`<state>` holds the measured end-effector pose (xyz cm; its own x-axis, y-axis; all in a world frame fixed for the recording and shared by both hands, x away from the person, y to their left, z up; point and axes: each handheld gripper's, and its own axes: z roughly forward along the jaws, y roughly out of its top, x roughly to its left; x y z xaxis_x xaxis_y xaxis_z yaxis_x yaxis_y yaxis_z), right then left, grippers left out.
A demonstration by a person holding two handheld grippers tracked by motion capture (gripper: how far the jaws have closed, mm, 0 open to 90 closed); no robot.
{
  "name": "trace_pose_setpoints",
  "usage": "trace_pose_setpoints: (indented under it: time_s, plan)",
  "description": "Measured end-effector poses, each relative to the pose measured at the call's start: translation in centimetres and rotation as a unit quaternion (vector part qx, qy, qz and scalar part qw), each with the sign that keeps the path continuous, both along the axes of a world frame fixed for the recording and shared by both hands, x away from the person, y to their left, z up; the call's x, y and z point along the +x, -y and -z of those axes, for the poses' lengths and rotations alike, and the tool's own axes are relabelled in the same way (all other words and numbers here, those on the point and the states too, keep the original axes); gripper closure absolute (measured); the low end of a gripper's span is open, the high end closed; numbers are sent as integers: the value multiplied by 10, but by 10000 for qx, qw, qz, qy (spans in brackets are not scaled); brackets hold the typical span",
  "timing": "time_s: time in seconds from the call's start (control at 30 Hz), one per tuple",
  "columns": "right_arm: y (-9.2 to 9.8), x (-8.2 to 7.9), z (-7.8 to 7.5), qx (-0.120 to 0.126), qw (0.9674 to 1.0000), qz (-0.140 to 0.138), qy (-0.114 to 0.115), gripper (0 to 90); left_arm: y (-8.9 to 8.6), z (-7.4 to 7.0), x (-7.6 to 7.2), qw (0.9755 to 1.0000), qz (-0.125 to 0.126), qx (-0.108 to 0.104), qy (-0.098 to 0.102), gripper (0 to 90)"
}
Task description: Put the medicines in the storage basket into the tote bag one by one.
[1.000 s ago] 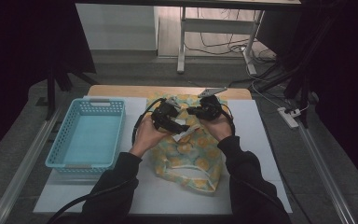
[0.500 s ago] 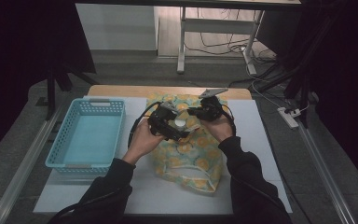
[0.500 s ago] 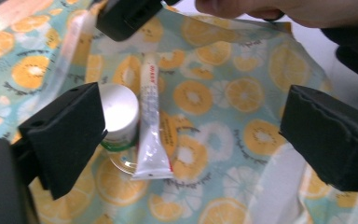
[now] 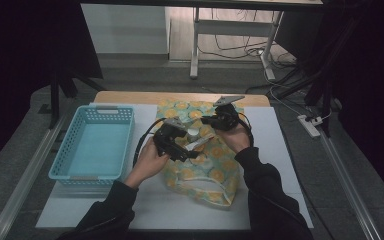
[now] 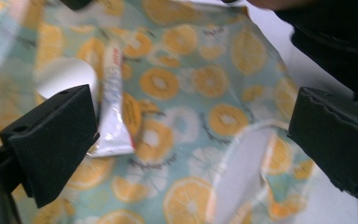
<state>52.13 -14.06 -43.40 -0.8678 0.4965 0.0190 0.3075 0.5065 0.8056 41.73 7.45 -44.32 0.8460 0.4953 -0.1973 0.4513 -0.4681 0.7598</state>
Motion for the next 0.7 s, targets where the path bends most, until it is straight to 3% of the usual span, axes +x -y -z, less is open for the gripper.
trace_pose_setpoints:
  time_s: [0.2, 0.57, 0.7]
  plan:
    - [0, -1, 0, -15, 10000, 2, 8, 900, 2, 10, -13, 9996, 220, 168, -19, 7]
    - [-2, -4, 0, -22, 10000, -46, 19, 900, 4, 27, -28, 9989, 83, 440, 128, 0]
    - [-3, -4, 0, -22, 10000, -67, 16, 900, 6, 33, -29, 9984, 86, 557, 9, 11]
